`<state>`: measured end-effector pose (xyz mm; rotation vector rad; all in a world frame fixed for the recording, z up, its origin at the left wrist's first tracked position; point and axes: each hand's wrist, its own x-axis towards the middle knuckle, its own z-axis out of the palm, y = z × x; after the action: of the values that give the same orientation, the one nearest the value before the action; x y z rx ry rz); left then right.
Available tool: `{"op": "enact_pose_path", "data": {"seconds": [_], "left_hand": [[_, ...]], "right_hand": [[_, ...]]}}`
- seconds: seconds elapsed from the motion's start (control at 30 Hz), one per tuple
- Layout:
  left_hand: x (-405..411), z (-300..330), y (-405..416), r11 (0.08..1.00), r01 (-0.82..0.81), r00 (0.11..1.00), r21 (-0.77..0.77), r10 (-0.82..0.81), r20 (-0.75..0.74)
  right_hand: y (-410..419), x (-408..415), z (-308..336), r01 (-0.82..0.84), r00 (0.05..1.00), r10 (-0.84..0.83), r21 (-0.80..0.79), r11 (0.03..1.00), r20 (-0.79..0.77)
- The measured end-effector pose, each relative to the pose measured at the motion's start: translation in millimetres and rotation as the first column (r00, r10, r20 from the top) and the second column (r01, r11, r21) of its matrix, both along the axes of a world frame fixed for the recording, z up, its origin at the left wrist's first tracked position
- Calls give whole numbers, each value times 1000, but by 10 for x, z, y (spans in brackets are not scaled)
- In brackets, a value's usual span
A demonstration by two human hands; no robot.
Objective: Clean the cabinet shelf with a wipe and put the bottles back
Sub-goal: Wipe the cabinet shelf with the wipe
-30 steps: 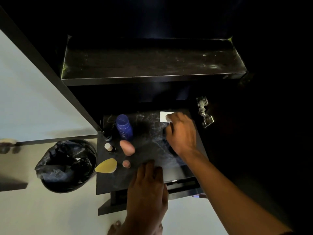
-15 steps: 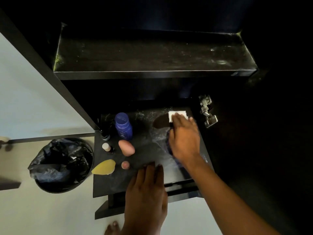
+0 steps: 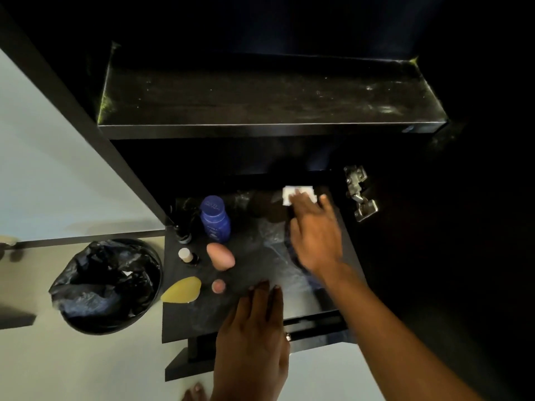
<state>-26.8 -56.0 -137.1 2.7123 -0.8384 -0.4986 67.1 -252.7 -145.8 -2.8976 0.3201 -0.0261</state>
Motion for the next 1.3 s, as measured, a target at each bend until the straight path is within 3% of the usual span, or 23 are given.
{"op": "enact_pose_path", "data": {"seconds": [0.1, 0.23, 0.3, 0.37, 0.47, 0.57, 0.67, 0.83, 1.13, 1.3], "left_hand": [[2, 8, 4, 1000, 6, 1000, -6, -6, -3], [-1, 21, -13, 1000, -16, 1000, -14, 16, -5], [5, 25, -19, 999, -32, 999, -33, 32, 3], [9, 15, -17, 999, -38, 999, -37, 38, 19], [3, -27, -11, 999, -26, 998, -38, 29, 54], [-5, -52, -6, 998, -21, 997, -52, 25, 68], [-13, -44, -10, 999, -15, 997, -44, 18, 74], [-12, -11, -23, 999, -20, 997, -44, 23, 72], [-14, 20, -23, 1000, -7, 999, 2, 7, 54], [-27, 32, -4, 1000, 2, 998, 18, -3, 59]], "right_hand": [[-81, 338, -10, 129, 992, -129, -12, 992, 6], [339, 232, -44, -231, 973, 229, 52, 972, 37], [413, -47, -48, -315, 949, 315, 60, 947, 12], [323, -210, -37, -248, 968, 251, 81, 965, -20], [28, -119, -30, -60, 993, 57, -19, 998, -106], [-230, 202, 27, 134, 980, -146, -91, 987, -136], [-292, 403, 45, 228, 953, -247, -120, 966, -176], [-123, 336, 99, 239, 946, -276, -209, 948, -172], [85, -628, 54, 191, 958, -224, -187, 964, -177], [77, -579, -24, 178, 966, -202, -158, 971, -159]]}}
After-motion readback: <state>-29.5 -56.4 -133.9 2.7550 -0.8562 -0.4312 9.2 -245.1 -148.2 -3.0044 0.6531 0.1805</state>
